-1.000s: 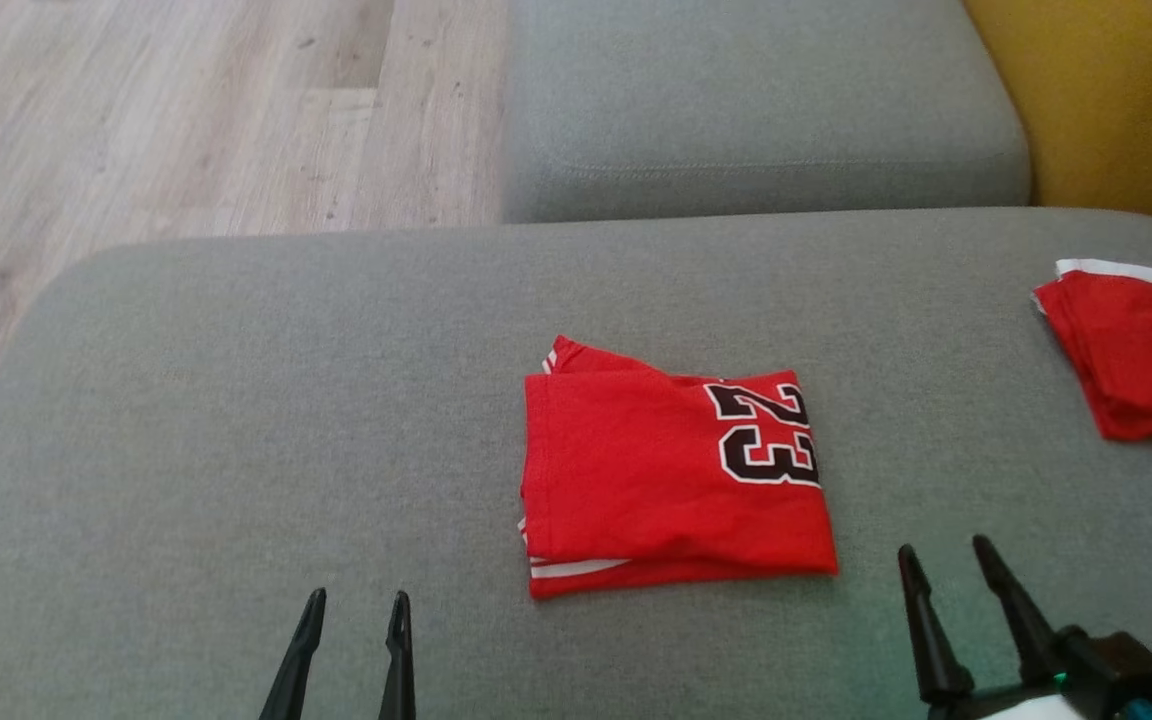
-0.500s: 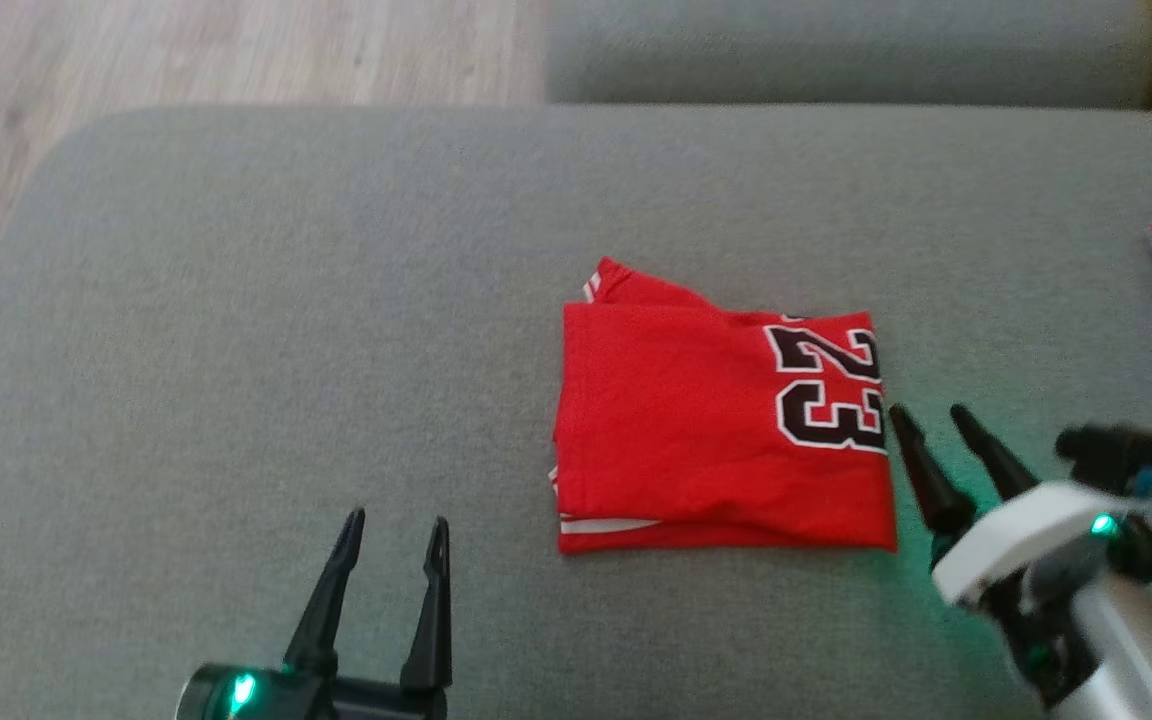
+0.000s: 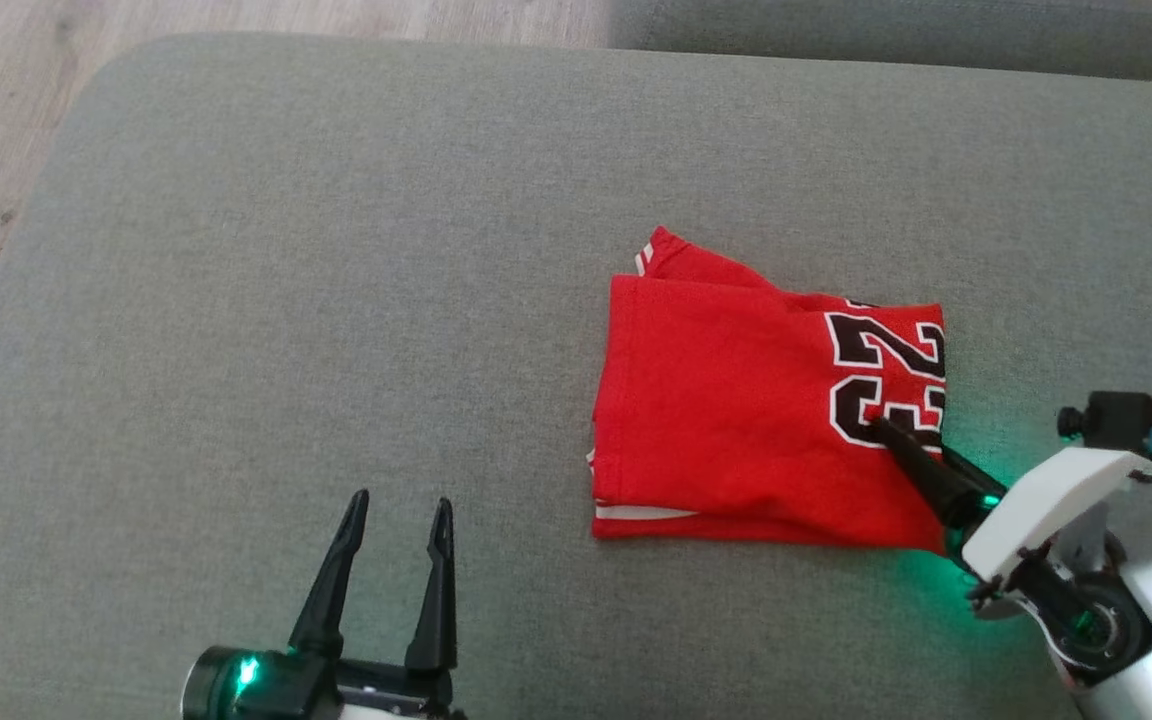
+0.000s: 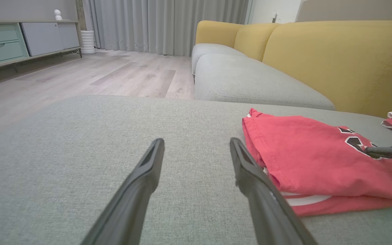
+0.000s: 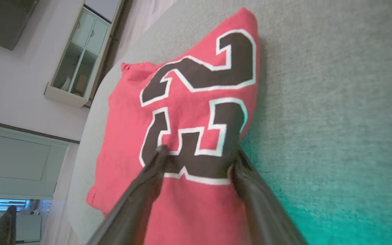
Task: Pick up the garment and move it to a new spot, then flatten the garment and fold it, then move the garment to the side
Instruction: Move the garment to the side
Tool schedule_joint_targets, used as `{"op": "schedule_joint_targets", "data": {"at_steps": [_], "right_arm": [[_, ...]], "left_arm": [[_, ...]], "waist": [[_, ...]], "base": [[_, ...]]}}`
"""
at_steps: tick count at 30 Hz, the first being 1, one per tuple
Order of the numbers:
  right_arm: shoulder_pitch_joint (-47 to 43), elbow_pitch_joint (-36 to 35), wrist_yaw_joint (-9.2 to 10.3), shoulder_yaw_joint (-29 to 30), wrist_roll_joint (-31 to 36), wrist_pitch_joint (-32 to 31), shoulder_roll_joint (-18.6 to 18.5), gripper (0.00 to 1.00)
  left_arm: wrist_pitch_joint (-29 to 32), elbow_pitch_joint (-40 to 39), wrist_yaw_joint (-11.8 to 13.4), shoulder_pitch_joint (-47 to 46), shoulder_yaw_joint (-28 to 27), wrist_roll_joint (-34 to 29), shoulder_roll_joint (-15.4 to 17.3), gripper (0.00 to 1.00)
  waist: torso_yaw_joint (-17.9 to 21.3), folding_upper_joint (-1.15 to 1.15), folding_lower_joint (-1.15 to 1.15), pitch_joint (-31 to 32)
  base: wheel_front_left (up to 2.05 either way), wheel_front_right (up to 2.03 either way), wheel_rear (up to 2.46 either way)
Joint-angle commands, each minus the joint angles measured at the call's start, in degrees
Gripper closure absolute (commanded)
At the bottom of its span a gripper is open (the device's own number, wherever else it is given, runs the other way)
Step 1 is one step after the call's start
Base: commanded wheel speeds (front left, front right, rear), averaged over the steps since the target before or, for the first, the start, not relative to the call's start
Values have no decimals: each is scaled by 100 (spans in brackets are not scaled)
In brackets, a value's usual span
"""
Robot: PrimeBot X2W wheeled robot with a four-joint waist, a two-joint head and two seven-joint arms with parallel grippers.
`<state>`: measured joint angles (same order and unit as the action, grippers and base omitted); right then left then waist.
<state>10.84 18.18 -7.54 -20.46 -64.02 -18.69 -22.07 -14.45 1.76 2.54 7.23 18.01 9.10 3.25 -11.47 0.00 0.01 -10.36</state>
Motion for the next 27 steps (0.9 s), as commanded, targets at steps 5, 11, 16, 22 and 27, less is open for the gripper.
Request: {"op": "schedule_joint_targets", "data": {"at_steps": [5,11,16,22,27], "right_arm": [[44,-390,5,-39,-311,284,-352,100],[428,-532,5,-25,-280,474,-948,100],[949,-524,5,118,-78,471,-1635,100],[1499,-564,5,472,180,302,-2529,100],[1763,-611,5,1015,295,125,-3243,100]], "left_arm": [[-55,-186,52,-225,-154,14,-37,0],[-55,-233,7,-354,-211,-53,-37,0],[-55,-284,-50,-561,-248,-89,-37,0],[-55,-390,-139,-919,-268,-154,-37,0],[-55,-474,-256,-1219,-253,-216,-37,0]], "waist": [[128,0,-1,-90],[428,0,-1,-410],[763,0,-1,-818],[1086,0,-1,-1325],[1218,0,-1,-1719]], "base": [[0,0,0],[0,0,0],[0,0,0],[0,0,0],[0,0,0]]}}
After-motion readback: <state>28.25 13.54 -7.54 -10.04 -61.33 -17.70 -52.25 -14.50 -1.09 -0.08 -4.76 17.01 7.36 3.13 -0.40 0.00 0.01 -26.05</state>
